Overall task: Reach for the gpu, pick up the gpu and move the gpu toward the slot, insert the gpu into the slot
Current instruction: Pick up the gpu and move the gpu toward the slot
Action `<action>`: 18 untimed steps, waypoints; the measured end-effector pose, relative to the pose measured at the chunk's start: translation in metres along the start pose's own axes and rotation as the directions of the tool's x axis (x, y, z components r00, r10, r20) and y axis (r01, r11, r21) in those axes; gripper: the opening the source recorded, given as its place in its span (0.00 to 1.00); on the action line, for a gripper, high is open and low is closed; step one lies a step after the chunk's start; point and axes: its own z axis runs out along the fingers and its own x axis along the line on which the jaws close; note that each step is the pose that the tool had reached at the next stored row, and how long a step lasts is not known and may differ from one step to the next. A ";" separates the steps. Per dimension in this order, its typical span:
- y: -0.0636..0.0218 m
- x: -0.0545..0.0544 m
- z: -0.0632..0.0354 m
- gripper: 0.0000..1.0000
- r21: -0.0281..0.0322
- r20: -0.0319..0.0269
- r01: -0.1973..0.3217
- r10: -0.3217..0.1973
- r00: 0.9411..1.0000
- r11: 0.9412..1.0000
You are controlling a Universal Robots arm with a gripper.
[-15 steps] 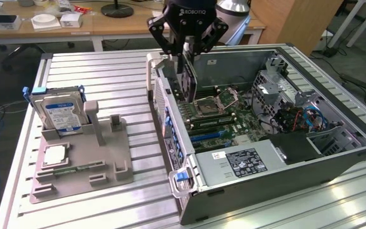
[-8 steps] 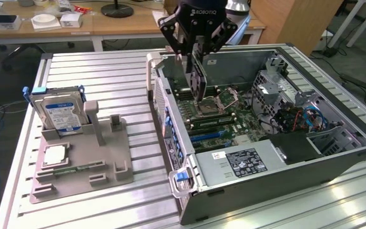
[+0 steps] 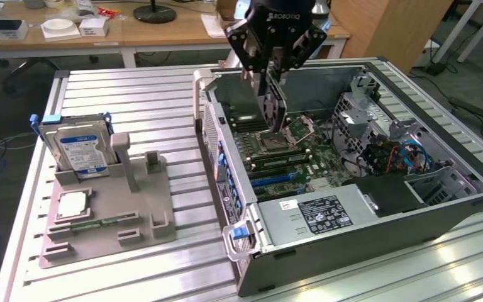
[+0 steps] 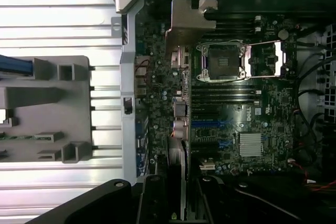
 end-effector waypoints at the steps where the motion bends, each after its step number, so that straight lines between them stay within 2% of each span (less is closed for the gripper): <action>1: 0.0001 -0.003 0.0000 0.26 0.000 0.000 0.000 0.000 1.000 1.000; 18: 0.0020 -0.054 0.0016 0.26 0.000 0.000 0.000 0.000 1.000 1.000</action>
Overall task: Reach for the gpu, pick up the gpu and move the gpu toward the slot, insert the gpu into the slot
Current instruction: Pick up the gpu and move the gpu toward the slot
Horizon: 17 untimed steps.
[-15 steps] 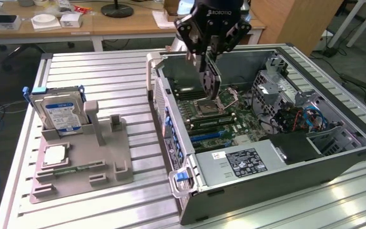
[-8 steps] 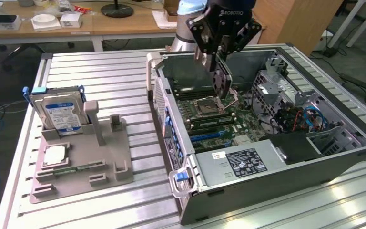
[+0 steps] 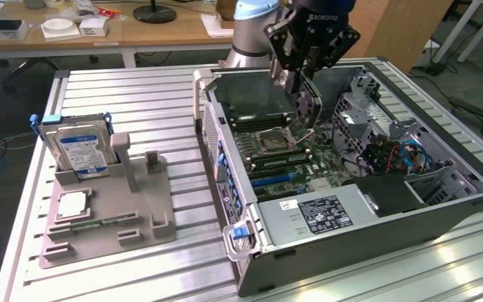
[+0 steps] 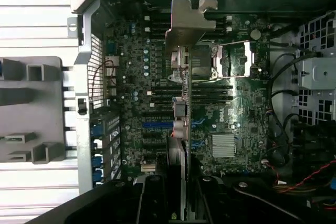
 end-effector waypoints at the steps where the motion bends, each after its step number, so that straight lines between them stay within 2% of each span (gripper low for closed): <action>1: 0.0001 -0.003 0.0001 0.26 0.000 0.000 0.000 0.000 1.000 1.000; 17: 0.0023 -0.063 0.0010 0.26 0.000 0.000 0.000 0.000 1.000 1.000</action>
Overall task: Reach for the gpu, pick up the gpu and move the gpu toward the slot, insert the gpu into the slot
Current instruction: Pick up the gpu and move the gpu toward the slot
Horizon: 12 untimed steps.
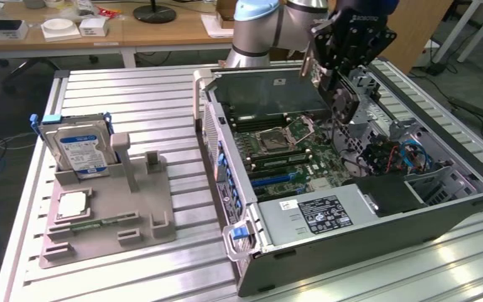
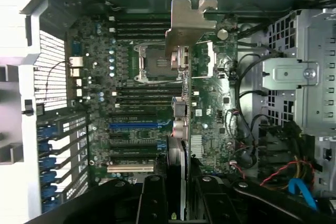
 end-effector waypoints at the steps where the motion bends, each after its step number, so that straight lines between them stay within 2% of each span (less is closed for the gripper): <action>1: 0.0001 -0.004 0.0000 0.26 0.000 0.000 0.000 0.000 1.000 1.000; 4: 0.0005 -0.014 0.0002 0.26 0.000 0.001 0.000 0.000 1.000 1.000; 12: 0.0006 -0.015 0.0003 0.26 0.000 0.002 0.000 0.000 1.000 1.000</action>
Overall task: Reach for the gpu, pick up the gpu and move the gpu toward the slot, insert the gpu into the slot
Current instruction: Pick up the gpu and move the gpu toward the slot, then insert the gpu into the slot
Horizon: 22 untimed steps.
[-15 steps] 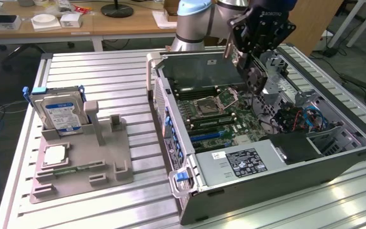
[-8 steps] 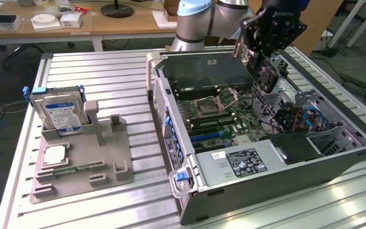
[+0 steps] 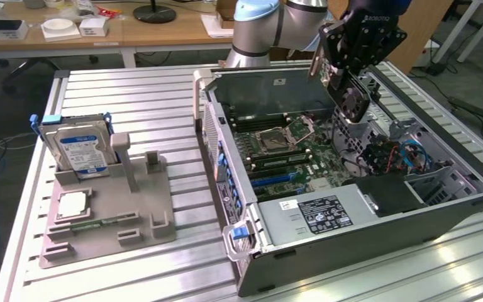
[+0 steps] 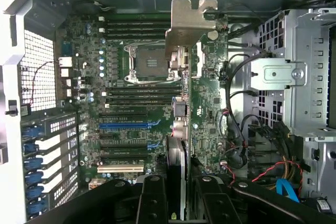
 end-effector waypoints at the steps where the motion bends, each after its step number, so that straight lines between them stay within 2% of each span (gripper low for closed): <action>1: 0.0000 0.000 0.0000 0.26 0.000 0.000 0.000 0.000 1.000 1.000; 8: 0.0000 0.000 0.0000 0.26 0.000 0.000 0.000 0.000 1.000 1.000; 12: 0.0000 0.000 0.0000 0.26 -0.001 -0.001 0.044 -0.044 0.999 0.999; 19: -0.0001 0.000 0.0000 0.26 -0.002 -0.003 0.141 -0.141 0.990 0.990; 22: -0.0001 0.000 0.0000 0.26 -0.003 -0.003 0.181 -0.181 0.984 0.984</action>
